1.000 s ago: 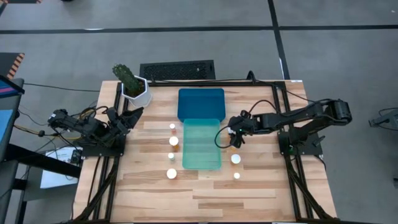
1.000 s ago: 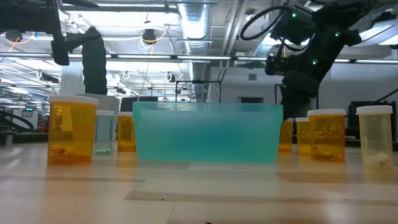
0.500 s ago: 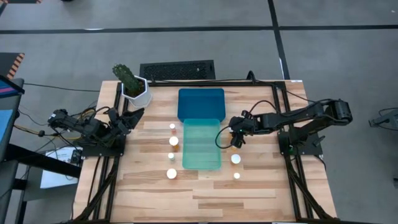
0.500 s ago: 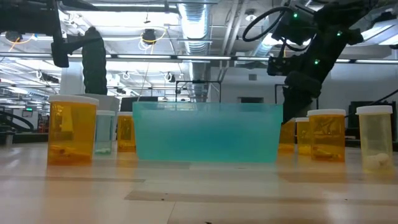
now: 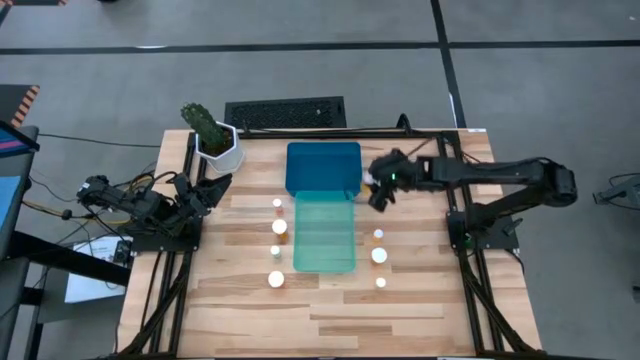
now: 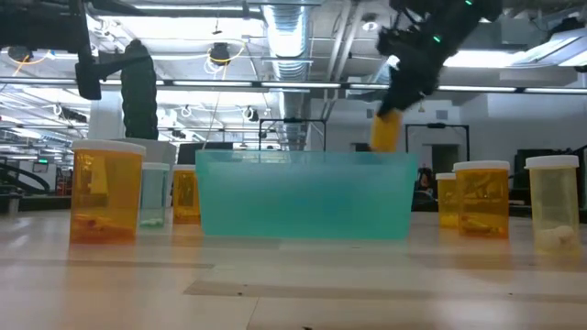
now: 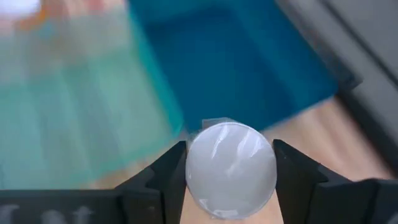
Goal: Pick and place medicine bottles into bin by pill shape (circle, oval)
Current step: Put the large orange pill bottle into the blue bin
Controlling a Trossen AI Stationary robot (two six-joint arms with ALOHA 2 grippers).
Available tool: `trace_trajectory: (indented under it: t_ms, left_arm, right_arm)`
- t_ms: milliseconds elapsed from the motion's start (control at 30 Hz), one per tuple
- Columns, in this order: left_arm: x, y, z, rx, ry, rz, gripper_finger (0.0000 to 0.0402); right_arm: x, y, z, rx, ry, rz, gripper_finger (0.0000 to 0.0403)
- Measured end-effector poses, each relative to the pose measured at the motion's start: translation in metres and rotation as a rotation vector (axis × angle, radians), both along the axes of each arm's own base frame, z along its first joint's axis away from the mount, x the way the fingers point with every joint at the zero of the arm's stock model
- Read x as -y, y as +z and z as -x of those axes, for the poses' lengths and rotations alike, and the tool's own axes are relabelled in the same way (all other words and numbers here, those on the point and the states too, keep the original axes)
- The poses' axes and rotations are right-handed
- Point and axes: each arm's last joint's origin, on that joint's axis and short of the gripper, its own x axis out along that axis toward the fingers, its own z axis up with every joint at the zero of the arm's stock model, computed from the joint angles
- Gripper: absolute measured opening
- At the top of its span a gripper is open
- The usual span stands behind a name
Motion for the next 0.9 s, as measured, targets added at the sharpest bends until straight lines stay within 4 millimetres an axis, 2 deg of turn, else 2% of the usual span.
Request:
trace_trajectory:
  t_ms: [167,300,400,600,900]
  left_arm:
    - [-0.001,0.0,0.0,-0.003,0.021,0.008,0.0289]
    - [-0.001,0.0,0.0,-0.006,0.023,0.007,0.0289]
    - [-0.001,-0.001,0.0,-0.009,0.023,0.006,0.0289]
    - [-0.001,-0.001,0.0,-0.012,0.023,0.005,0.0289]
    - [-0.001,-0.003,0.0,-0.035,0.053,0.01,0.0289]
  right_arm:
    - [0.027,0.032,-0.019,0.043,-0.015,0.083,0.0209]
    - [0.049,0.037,-0.037,0.05,-0.014,0.109,0.0204]
    - [0.065,0.023,-0.052,0.047,-0.024,0.085,0.0207]
    - [0.089,-0.019,-0.074,0.007,-0.06,0.023,0.0218]
    - [0.105,-0.06,-0.091,-0.034,-0.08,-0.014,0.0213]
